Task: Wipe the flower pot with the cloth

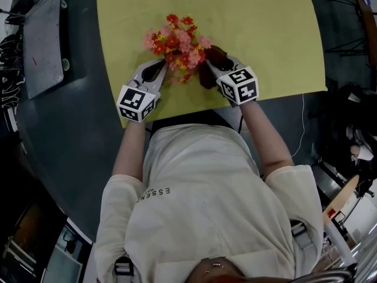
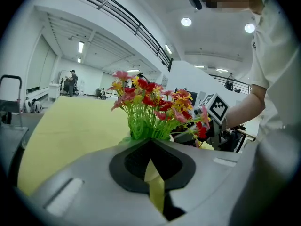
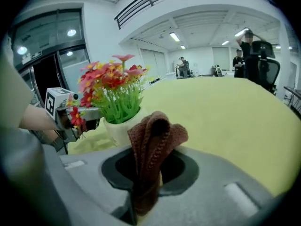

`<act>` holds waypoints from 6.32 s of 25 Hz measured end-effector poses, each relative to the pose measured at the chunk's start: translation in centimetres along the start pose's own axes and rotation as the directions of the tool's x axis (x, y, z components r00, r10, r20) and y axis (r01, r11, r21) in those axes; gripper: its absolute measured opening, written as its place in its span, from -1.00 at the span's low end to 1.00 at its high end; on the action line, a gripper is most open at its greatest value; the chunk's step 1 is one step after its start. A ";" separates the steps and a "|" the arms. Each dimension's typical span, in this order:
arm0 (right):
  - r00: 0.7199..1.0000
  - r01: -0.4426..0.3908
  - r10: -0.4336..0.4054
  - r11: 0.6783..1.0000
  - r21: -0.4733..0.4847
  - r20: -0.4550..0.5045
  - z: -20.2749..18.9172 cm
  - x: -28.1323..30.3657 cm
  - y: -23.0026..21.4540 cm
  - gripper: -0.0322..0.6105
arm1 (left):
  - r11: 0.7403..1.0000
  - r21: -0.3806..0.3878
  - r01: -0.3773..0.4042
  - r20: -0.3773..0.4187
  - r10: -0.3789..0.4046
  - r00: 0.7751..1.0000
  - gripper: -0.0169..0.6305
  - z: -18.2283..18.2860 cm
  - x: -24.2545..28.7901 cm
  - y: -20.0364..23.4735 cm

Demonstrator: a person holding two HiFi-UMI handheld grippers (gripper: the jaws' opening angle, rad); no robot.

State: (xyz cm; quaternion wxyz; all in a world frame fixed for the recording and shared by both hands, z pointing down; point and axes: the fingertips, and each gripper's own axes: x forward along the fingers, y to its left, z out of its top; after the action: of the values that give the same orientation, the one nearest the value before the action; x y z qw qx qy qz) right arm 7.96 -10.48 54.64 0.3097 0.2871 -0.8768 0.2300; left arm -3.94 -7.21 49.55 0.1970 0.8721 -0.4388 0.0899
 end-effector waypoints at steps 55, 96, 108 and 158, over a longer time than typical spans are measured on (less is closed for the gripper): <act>0.862 -0.488 0.471 0.664 -0.567 -0.190 9.5 7.5 -0.6 -0.71 | 0.967 -0.191 -0.168 0.043 0.179 0.983 -0.90 0.7 0.8 -0.3; 0.872 -0.433 0.490 0.763 -0.479 -0.008 8.7 0.6 -2.7 -0.72 | 0.911 -0.234 -0.339 0.102 0.369 0.924 -0.91 2.5 -0.7 1.8; 0.939 0.162 -0.103 0.974 -0.157 0.328 7.5 -7.3 -0.8 -0.72 | 0.960 -0.069 -0.273 0.198 0.281 0.939 -0.91 6.4 -7.1 3.0; 0.839 0.449 -0.539 0.764 0.464 0.074 1.1 6.2 13.3 -0.72 | 0.992 -0.106 0.071 0.113 -0.059 0.992 -0.91 -0.5 -16.2 7.1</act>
State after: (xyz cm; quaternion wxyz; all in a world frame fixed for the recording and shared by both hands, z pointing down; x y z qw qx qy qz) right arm -5.09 -3.71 55.08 0.1975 0.5914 -0.7237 0.2959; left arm -19.37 1.05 46.56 0.2231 0.8774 -0.4247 0.0115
